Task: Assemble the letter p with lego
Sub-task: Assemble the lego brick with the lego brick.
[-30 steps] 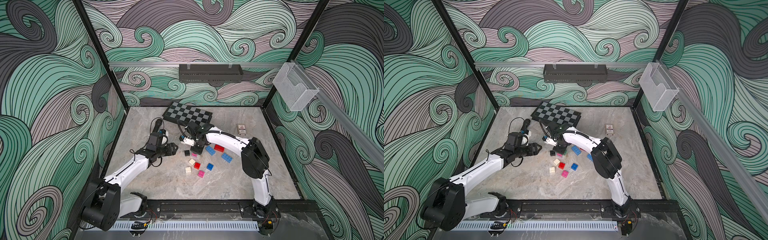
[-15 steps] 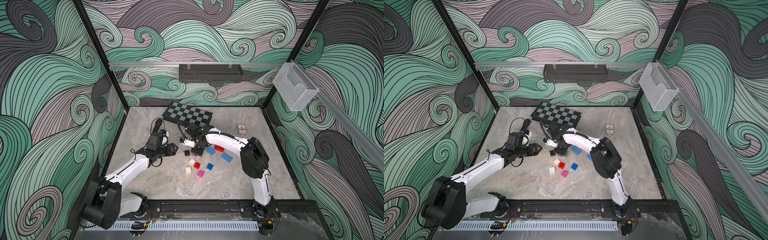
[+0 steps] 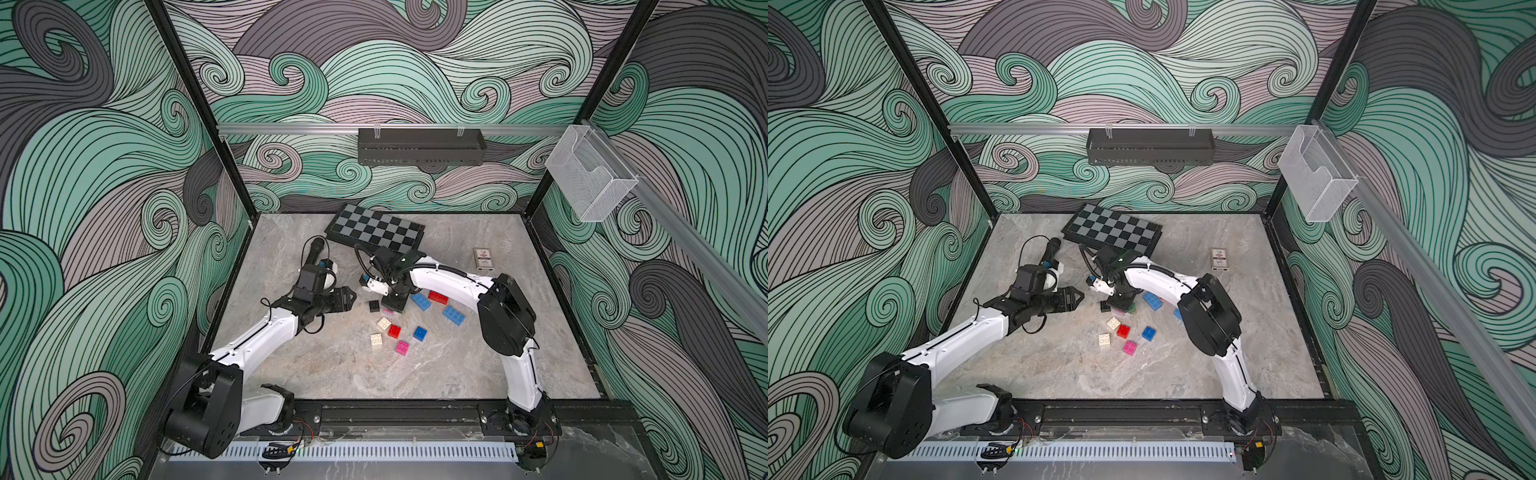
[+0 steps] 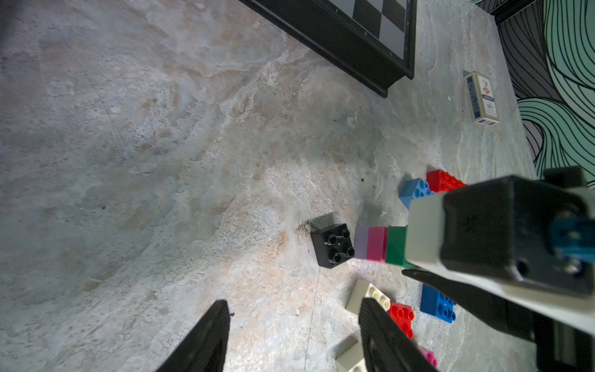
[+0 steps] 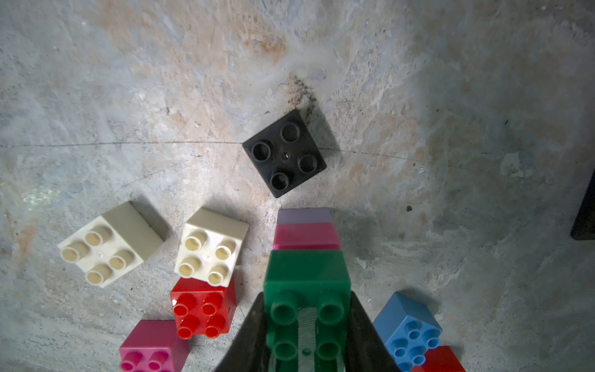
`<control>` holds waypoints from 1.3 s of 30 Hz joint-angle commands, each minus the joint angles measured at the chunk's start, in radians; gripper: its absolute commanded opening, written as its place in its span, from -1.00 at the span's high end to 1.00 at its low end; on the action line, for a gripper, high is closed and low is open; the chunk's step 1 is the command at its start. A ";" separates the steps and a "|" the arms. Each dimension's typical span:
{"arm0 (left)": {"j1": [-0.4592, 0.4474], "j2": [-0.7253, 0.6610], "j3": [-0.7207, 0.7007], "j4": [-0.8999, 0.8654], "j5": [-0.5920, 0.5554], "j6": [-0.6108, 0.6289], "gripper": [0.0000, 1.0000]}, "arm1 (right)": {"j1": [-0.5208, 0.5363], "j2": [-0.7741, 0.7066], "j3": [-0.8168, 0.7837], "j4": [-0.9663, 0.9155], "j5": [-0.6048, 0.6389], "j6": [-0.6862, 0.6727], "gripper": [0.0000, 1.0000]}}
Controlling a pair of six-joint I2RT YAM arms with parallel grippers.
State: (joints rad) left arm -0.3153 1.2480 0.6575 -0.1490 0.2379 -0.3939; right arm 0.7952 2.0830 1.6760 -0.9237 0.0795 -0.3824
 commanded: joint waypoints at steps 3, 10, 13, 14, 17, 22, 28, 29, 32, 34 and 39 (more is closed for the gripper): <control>0.003 0.005 0.002 0.004 0.012 0.016 -0.30 | -0.002 0.007 -0.013 -0.004 0.016 -0.010 0.86; 0.004 0.004 0.000 0.006 0.014 0.015 -0.30 | -0.002 0.006 -0.018 -0.004 0.034 -0.009 0.86; 0.002 0.004 0.001 0.005 0.014 0.016 -0.30 | -0.002 0.012 -0.018 -0.004 0.044 -0.007 0.86; 0.003 0.004 0.001 0.003 0.015 0.017 -0.30 | -0.002 0.012 -0.018 -0.005 0.046 -0.007 0.86; 0.003 0.004 -0.001 0.006 0.017 0.016 -0.30 | 0.001 0.003 -0.016 -0.004 0.046 -0.006 0.86; 0.002 0.004 0.001 0.007 0.021 0.016 -0.30 | 0.007 -0.030 -0.013 -0.005 0.034 -0.001 0.87; 0.003 0.001 0.001 0.007 0.026 0.016 -0.30 | 0.009 -0.070 -0.009 -0.006 0.027 0.003 0.86; 0.002 0.000 0.001 0.007 0.026 0.016 -0.30 | 0.009 -0.075 -0.009 -0.007 0.024 0.004 0.86; 0.004 0.000 0.000 0.008 0.028 0.015 -0.30 | 0.009 -0.080 -0.012 -0.006 0.022 0.004 0.86; 0.003 -0.001 0.000 0.008 0.028 0.015 -0.30 | 0.009 -0.078 -0.014 -0.007 0.022 0.004 0.86; 0.002 0.001 -0.001 0.009 0.029 0.015 -0.30 | 0.010 -0.062 -0.023 -0.007 0.017 0.002 0.86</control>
State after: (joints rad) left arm -0.3149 1.2480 0.6575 -0.1478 0.2543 -0.3931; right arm 0.7986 2.0327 1.6676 -0.9199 0.1059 -0.3786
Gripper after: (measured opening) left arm 0.650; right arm 0.325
